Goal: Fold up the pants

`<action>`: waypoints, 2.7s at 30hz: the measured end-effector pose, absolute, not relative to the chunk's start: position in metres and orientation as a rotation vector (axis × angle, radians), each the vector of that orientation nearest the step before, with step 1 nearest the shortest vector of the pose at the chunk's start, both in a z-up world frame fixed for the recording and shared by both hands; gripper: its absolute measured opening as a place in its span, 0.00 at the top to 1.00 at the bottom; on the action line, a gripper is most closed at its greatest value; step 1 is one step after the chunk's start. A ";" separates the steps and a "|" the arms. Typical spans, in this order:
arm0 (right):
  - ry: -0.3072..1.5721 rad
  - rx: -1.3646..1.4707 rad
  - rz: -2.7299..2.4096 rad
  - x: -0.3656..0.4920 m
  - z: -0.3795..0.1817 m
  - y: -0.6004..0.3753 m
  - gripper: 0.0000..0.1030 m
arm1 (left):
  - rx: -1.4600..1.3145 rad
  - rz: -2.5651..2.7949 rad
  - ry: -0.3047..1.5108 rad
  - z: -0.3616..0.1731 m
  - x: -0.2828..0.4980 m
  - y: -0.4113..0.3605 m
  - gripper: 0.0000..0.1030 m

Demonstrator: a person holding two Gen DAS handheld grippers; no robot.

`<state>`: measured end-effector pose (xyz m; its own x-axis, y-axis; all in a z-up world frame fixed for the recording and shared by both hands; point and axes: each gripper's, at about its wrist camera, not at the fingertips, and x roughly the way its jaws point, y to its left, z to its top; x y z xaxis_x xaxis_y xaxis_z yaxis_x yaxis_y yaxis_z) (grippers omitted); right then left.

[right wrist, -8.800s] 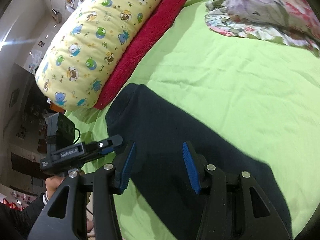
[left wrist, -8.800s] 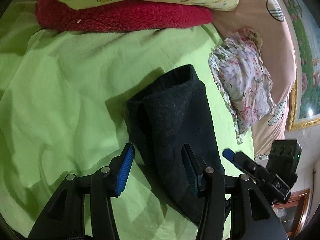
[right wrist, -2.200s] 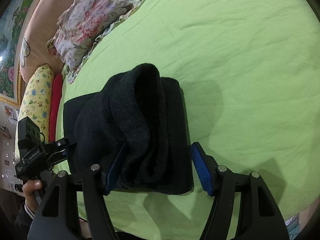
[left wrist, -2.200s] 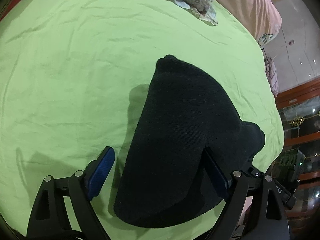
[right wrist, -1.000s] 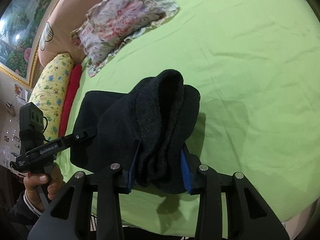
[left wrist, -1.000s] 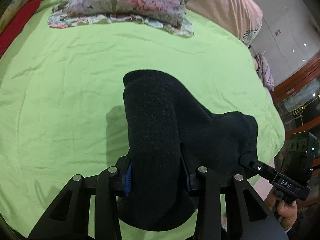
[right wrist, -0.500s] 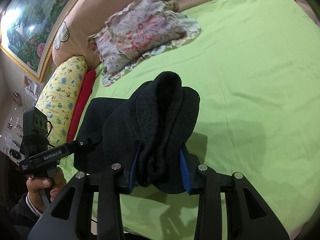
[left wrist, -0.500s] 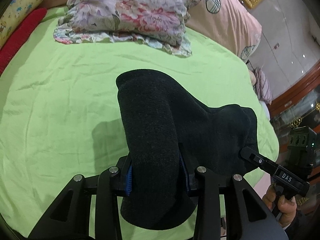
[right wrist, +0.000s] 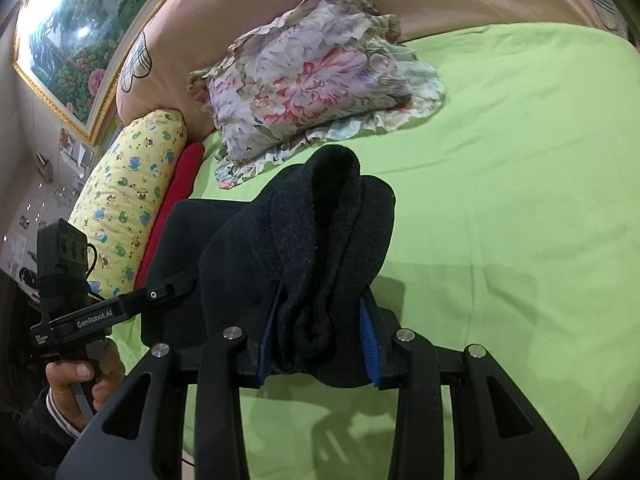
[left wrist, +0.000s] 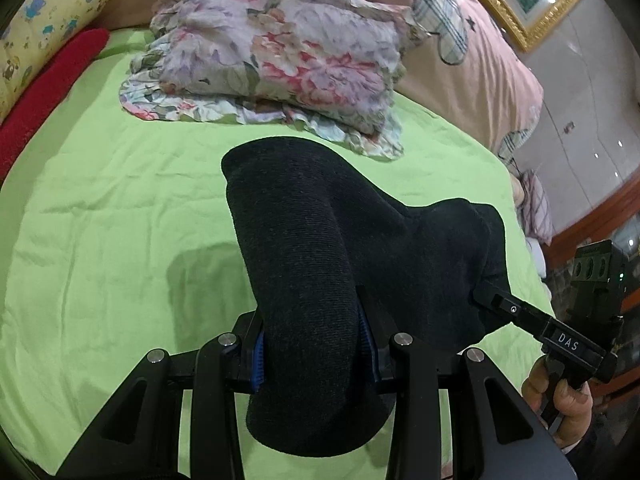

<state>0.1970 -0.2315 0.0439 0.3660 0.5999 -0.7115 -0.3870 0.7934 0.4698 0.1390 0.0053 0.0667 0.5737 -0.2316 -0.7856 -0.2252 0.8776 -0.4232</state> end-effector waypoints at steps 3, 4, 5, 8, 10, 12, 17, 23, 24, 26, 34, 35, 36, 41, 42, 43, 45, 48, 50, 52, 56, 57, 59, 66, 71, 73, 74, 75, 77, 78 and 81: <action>1.022 0.218 0.669 0.214 0.044 -0.222 0.63 | -0.540 0.025 0.972 0.064 0.146 0.014 0.64; 1.027 0.212 0.678 0.220 0.044 -0.218 0.63 | -0.545 0.038 0.972 0.062 0.149 0.018 0.64; 1.035 0.208 0.689 0.227 0.042 -0.214 0.63 | -0.550 0.048 0.972 0.061 0.152 0.022 0.64; 1.052 0.192 0.715 0.243 0.036 -0.204 0.63 | -0.563 0.072 0.970 0.055 0.161 0.033 0.64; 1.062 0.183 0.724 0.253 0.031 -0.197 0.63 | -0.565 0.079 0.979 0.048 0.169 0.037 0.64; 1.066 0.177 0.727 0.261 0.028 -0.194 0.63 | -0.563 0.088 0.987 0.042 0.178 0.040 0.64; 1.101 0.189 0.734 0.283 0.011 -0.190 0.63 | -0.549 0.107 0.999 0.027 0.194 0.044 0.64; 1.187 0.234 0.714 0.303 -0.016 -0.193 0.57 | -0.562 0.123 1.033 0.008 0.197 0.046 0.56; 1.194 0.238 0.709 0.305 -0.019 -0.195 0.56 | -0.565 0.128 1.040 0.006 0.196 0.047 0.51; 1.201 0.237 0.700 0.307 -0.025 -0.199 0.53 | -0.560 0.150 1.045 0.004 0.195 0.048 0.47; 1.155 0.203 0.723 0.312 -0.050 -0.215 0.39 | -0.575 0.173 1.032 -0.013 0.187 0.052 0.27; 1.140 0.195 0.728 0.312 -0.052 -0.216 0.39 | -0.563 0.173 1.027 -0.016 0.187 0.051 0.25; 1.120 0.188 0.739 0.311 -0.055 -0.218 0.39 | -0.543 0.179 1.014 -0.019 0.187 0.049 0.22; 1.032 0.170 0.772 0.304 -0.056 -0.220 0.38 | -0.450 0.231 0.968 -0.014 0.184 0.039 0.18; 1.024 0.165 0.769 0.302 -0.054 -0.220 0.38 | -0.427 0.244 0.963 -0.011 0.182 0.036 0.18; 1.017 0.164 0.769 0.300 -0.052 -0.220 0.37 | -0.402 0.258 0.958 -0.007 0.180 0.032 0.18; 1.003 0.152 0.758 0.296 -0.048 -0.219 0.37 | -0.344 0.293 0.946 0.001 0.176 0.023 0.18; 0.972 0.130 0.747 0.288 -0.041 -0.218 0.37 | -0.284 0.326 0.917 0.009 0.168 0.011 0.18; 0.945 0.120 0.742 0.282 -0.034 -0.217 0.36 | -0.268 0.354 0.891 0.014 0.158 0.006 0.18; 0.906 0.104 0.737 0.273 -0.028 -0.216 0.29 | -0.272 0.375 0.866 0.016 0.149 0.003 0.17; 0.820 0.072 0.728 0.252 -0.015 -0.214 0.22 | -0.296 0.410 0.829 0.020 0.133 0.000 0.17; 0.808 0.064 0.728 0.247 -0.013 -0.213 0.21 | -0.299 0.412 0.824 0.020 0.130 0.000 0.17; 0.784 0.055 0.736 0.237 -0.009 -0.211 0.19 | -0.286 0.419 0.823 0.021 0.126 -0.002 0.17; 0.708 -0.046 0.778 0.201 -0.005 -0.196 0.17 | -0.199 0.406 0.848 0.022 0.118 -0.013 0.16; 0.699 -0.089 0.789 0.186 -0.010 -0.186 0.17 | -0.181 0.372 0.852 0.020 0.113 -0.021 0.16; 0.695 -0.103 0.783 0.183 -0.012 -0.183 0.17 | -0.180 0.363 0.845 0.019 0.110 -0.024 0.16; 0.699 -0.109 0.784 0.182 -0.014 -0.182 0.17 | -0.179 0.359 0.843 0.019 0.110 -0.025 0.16; 0.701 -0.114 0.783 0.181 -0.015 -0.180 0.17 | -0.177 0.358 0.841 0.019 0.109 -0.026 0.16; 0.697 -0.124 0.781 0.178 -0.016 -0.179 0.17 | -0.171 0.361 0.839 0.018 0.108 -0.026 0.16; 0.693 -0.125 0.784 0.177 -0.016 -0.178 0.17 | -0.173 0.361 0.839 0.018 0.108 -0.026 0.16; 0.686 -0.135 0.787 0.176 -0.016 -0.176 0.17 | -0.187 0.358 0.839 0.018 0.107 -0.026 0.16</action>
